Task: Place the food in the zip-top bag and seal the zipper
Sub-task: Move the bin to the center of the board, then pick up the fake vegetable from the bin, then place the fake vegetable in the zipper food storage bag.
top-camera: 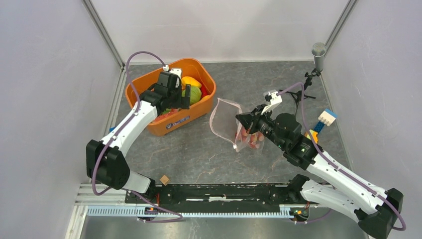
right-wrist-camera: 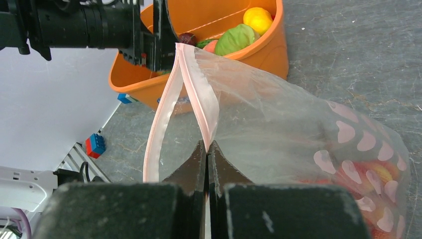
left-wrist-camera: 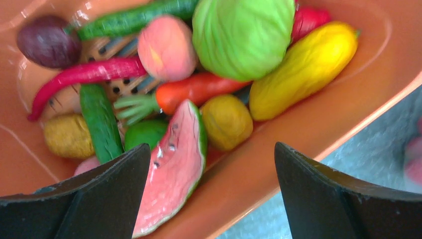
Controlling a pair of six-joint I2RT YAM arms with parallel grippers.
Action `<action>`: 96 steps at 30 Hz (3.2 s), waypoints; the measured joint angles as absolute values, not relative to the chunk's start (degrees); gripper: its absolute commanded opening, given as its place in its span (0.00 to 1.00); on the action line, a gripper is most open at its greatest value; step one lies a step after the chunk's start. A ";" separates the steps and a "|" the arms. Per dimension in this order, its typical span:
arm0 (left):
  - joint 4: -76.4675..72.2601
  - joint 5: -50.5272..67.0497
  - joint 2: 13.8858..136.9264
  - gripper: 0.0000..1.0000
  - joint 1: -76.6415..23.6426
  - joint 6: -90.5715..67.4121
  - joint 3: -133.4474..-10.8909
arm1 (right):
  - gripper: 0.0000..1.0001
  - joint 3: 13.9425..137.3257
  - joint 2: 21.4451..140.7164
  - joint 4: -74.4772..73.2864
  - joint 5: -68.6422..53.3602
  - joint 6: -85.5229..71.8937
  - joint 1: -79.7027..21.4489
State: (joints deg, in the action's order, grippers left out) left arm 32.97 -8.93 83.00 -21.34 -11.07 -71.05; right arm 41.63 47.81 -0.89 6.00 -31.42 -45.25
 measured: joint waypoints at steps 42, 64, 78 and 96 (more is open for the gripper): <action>16.78 9.21 96.90 0.56 -28.84 -12.16 -68.88 | 0.00 40.10 43.09 -3.95 14.02 -33.15 -45.25; 18.24 4.38 72.16 0.45 -28.73 -12.38 -63.11 | 0.00 40.10 46.19 -3.42 13.67 -33.98 -45.25; 20.08 10.83 56.38 0.46 -28.71 -15.86 -62.28 | 0.00 38.33 47.75 -0.78 13.43 -36.36 -45.25; -3.05 29.23 55.35 0.48 -37.01 -30.61 -53.89 | 0.00 38.37 49.89 0.64 10.48 -37.26 -45.25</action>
